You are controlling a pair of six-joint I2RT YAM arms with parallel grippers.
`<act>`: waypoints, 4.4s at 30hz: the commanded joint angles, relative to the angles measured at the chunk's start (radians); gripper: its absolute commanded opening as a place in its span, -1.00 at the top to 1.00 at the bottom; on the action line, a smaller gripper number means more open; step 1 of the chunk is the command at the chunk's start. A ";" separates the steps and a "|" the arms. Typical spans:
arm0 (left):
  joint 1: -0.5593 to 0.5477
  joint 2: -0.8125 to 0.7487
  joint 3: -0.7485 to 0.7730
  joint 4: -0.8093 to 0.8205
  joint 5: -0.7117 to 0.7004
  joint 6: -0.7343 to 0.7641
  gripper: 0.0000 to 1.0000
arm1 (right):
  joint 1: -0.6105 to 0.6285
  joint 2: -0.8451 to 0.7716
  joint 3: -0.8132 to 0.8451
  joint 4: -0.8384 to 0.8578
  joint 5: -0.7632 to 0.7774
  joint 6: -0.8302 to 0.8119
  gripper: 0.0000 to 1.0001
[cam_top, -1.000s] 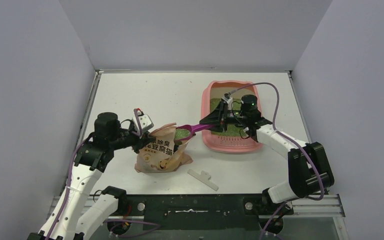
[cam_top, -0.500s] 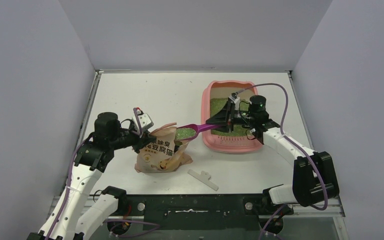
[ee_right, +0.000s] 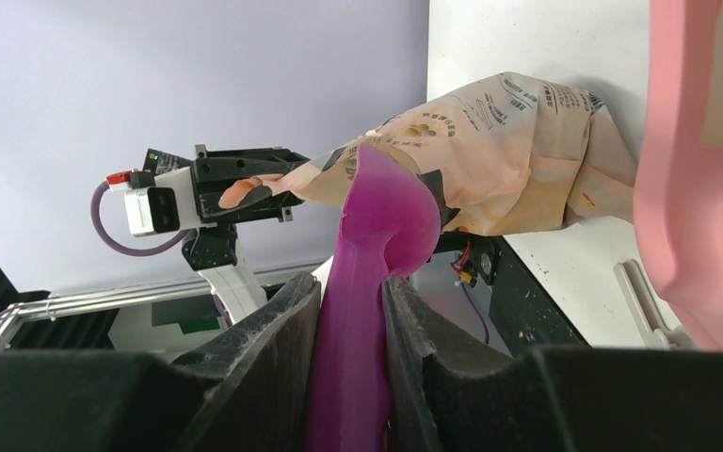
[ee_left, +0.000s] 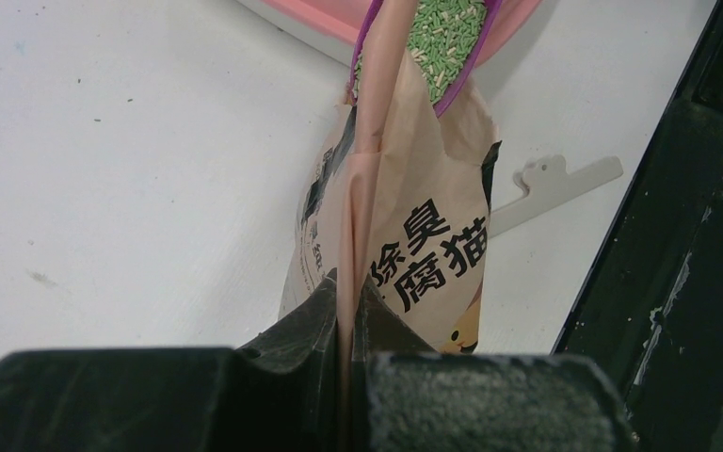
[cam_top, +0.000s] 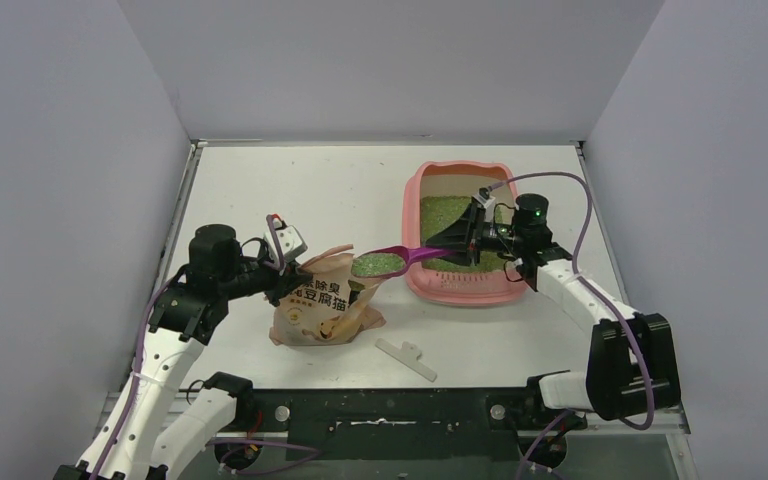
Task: Fill the litter box with clean litter
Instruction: 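Scoop the cat litter from the cat litter bag, then pour the cat litter into the litter box.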
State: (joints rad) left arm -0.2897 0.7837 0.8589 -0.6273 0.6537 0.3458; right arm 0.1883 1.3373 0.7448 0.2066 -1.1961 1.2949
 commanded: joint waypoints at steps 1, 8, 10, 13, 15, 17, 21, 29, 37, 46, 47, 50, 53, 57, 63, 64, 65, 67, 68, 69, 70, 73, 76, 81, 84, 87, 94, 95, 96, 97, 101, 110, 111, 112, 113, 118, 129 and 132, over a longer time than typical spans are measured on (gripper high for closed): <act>-0.014 -0.023 0.042 0.152 0.059 -0.028 1.00 | -0.028 -0.047 -0.009 0.025 -0.045 -0.006 1.00; -0.019 -0.018 0.044 0.154 0.059 -0.029 1.00 | -0.071 -0.081 -0.018 0.021 -0.062 0.005 1.00; -0.021 -0.020 0.042 0.154 0.058 -0.031 1.00 | -0.087 -0.089 -0.018 0.020 -0.068 0.011 1.00; -0.024 -0.022 0.040 0.155 0.055 -0.031 1.00 | -0.112 -0.102 -0.015 0.022 -0.076 0.020 1.00; -0.024 -0.022 0.041 0.155 0.054 -0.031 1.00 | -0.128 -0.110 -0.013 0.023 -0.083 0.025 1.00; -0.023 -0.021 0.042 0.156 0.054 -0.030 1.00 | -0.150 -0.114 -0.012 0.023 -0.090 0.031 1.00; -0.025 -0.018 0.042 0.159 0.058 -0.030 1.00 | -0.209 -0.123 -0.009 0.022 -0.106 0.035 1.00; -0.026 -0.018 0.039 0.162 0.064 -0.027 1.00 | -0.353 -0.118 0.004 0.034 -0.114 0.040 1.00; -0.027 -0.024 0.035 0.160 0.069 -0.021 1.00 | -0.477 -0.066 -0.031 0.244 -0.086 0.166 1.00; -0.027 -0.045 0.012 0.163 0.056 -0.025 0.94 | -0.544 -0.039 -0.043 0.274 0.039 0.169 1.00; -0.026 -0.048 0.007 0.163 0.054 -0.025 0.89 | -0.544 -0.039 -0.046 0.269 0.061 0.162 1.00; -0.025 -0.056 -0.007 0.175 0.044 -0.029 0.75 | -0.543 -0.044 -0.045 0.218 0.132 0.116 1.00; -0.026 -0.061 -0.016 0.182 0.036 -0.031 0.67 | -0.542 -0.055 -0.012 0.070 0.206 0.013 1.00; -0.025 -0.059 -0.024 0.182 0.025 -0.031 0.56 | -0.521 -0.054 0.047 -0.080 0.290 -0.097 1.00; -0.025 -0.054 -0.026 0.195 0.003 -0.032 0.46 | -0.448 -0.015 0.119 -0.170 0.398 -0.177 1.00; -0.025 -0.052 -0.026 0.197 -0.003 -0.031 0.43 | -0.429 -0.003 0.125 -0.166 0.411 -0.177 1.00; -0.025 -0.051 -0.024 0.200 -0.008 -0.031 0.42 | -0.416 0.010 0.132 -0.160 0.423 -0.174 1.00; -0.025 -0.052 -0.019 0.201 -0.018 -0.031 0.39 | -0.389 0.029 0.141 -0.130 0.443 -0.162 1.00; -0.025 -0.053 -0.017 0.201 -0.024 -0.031 0.38 | -0.378 0.039 0.146 -0.115 0.453 -0.155 1.00; -0.024 -0.055 -0.015 0.202 -0.030 -0.031 0.36 | -0.369 0.048 0.153 -0.105 0.467 -0.151 1.00; -0.025 -0.058 -0.015 0.204 -0.039 -0.031 0.34 | -0.362 0.057 0.159 -0.097 0.479 -0.151 1.00; -0.023 -0.070 -0.015 0.207 -0.056 -0.033 0.27 | -0.343 0.080 0.195 -0.104 0.515 -0.163 1.00; -0.023 -0.080 -0.017 0.207 -0.070 -0.034 0.23 | -0.333 0.102 0.219 -0.105 0.536 -0.165 1.00; -0.023 -0.085 -0.017 0.208 -0.082 -0.035 0.18 | -0.312 0.144 0.245 -0.093 0.544 -0.160 1.00; -0.024 -0.086 -0.012 0.206 -0.087 -0.033 0.15 | -0.298 0.159 0.255 -0.088 0.554 -0.156 1.00; -0.023 -0.087 -0.011 0.207 -0.097 -0.030 0.14 | -0.283 0.173 0.265 -0.085 0.565 -0.156 1.00; -0.023 -0.099 0.003 0.213 -0.107 -0.032 0.07 | -0.254 0.211 0.296 -0.082 0.596 -0.160 1.00; -0.024 -0.100 0.004 0.213 -0.108 -0.033 0.06 | -0.254 0.217 0.300 -0.082 0.597 -0.159 1.00; -0.023 -0.101 0.005 0.212 -0.109 -0.033 0.06 | -0.254 0.221 0.303 -0.080 0.599 -0.155 1.00; -0.023 -0.102 0.007 0.209 -0.109 -0.034 0.06 | -0.253 0.225 0.303 -0.073 0.604 -0.150 1.00; -0.023 -0.106 0.006 0.208 -0.112 -0.032 0.05 | -0.253 0.247 0.324 -0.072 0.608 -0.146 1.00; -0.024 -0.106 0.019 0.206 -0.123 -0.032 0.02 | -0.262 0.238 0.331 -0.115 0.651 -0.175 1.00; -0.024 -0.108 0.020 0.204 -0.125 -0.031 0.02 | -0.265 0.232 0.331 -0.123 0.657 -0.181 1.00; -0.024 -0.110 0.021 0.203 -0.127 -0.031 0.00 | -0.270 0.227 0.329 -0.131 0.663 -0.187 1.00; -0.024 -0.111 0.023 0.200 -0.130 -0.030 -0.01 | -0.274 0.222 0.329 -0.140 0.668 -0.192 1.00; -0.023 -0.110 0.031 0.180 -0.135 -0.024 -0.05 | -0.313 0.188 0.316 -0.174 0.677 -0.209 1.00; -0.023 -0.132 0.040 0.167 -0.141 -0.016 -0.10 | -0.369 0.078 0.278 -0.282 0.659 -0.249 1.00; -0.023 -0.144 0.038 0.163 -0.145 -0.016 -0.11 | -0.376 0.044 0.249 -0.289 0.616 -0.238 1.00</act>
State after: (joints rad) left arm -0.3092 0.6613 0.8513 -0.4812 0.5228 0.3214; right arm -0.1780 1.4593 1.0187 -0.0940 -0.5323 1.0657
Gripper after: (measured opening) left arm 0.551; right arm 0.280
